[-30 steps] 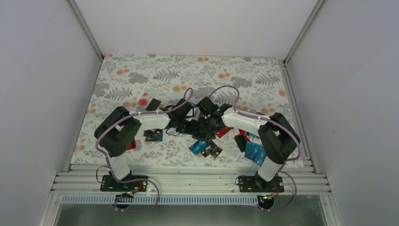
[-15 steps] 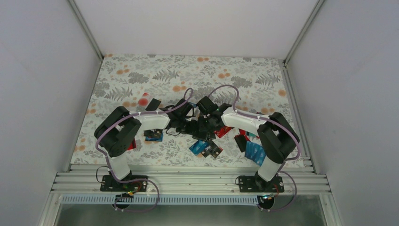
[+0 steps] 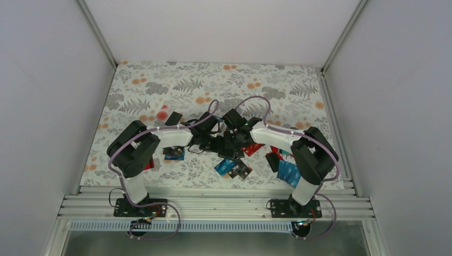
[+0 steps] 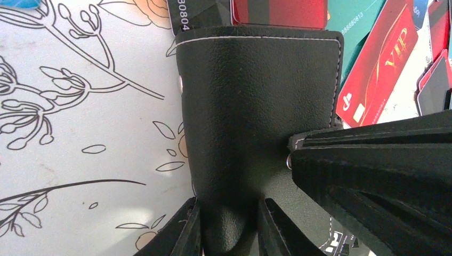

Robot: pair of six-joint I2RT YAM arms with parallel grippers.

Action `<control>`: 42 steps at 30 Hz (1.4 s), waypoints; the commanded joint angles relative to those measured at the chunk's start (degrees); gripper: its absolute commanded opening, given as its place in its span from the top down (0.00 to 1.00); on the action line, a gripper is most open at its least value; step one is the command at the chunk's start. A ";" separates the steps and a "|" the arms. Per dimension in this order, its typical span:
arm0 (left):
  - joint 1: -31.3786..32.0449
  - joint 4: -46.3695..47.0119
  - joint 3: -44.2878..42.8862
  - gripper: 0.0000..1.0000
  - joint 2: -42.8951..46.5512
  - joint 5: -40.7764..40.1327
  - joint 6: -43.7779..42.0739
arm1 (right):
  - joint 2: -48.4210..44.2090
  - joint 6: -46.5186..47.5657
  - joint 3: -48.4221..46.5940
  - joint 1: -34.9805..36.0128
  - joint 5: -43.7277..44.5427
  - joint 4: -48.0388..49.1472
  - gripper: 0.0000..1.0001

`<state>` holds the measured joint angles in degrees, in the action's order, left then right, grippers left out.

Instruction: Put the credit cards into the card holder

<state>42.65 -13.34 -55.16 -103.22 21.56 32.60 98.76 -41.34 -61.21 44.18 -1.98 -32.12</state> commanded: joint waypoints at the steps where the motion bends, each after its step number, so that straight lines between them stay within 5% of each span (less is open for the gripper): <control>1: 0.86 -0.72 1.10 0.75 -2.05 1.23 0.09 | 1.06 -0.93 0.03 0.87 -0.85 3.04 0.96; 27: 0.92 -2.60 0.27 0.75 -2.58 0.21 0.01 | -9.68 -7.16 19.48 1.76 1.50 15.31 0.96; 37: 0.85 -4.71 -1.30 0.75 -2.23 -0.99 0.58 | -9.72 1.90 18.96 -3.43 -14.61 23.18 0.96; 42: 0.87 -4.90 -1.58 0.75 -2.26 -0.99 0.71 | -12.89 4.85 15.48 -4.46 -21.72 22.20 0.74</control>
<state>42.92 -14.70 -56.38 -103.83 21.65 32.82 88.66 -40.40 -42.63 40.64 -16.27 -10.90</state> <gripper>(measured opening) 0.252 0.200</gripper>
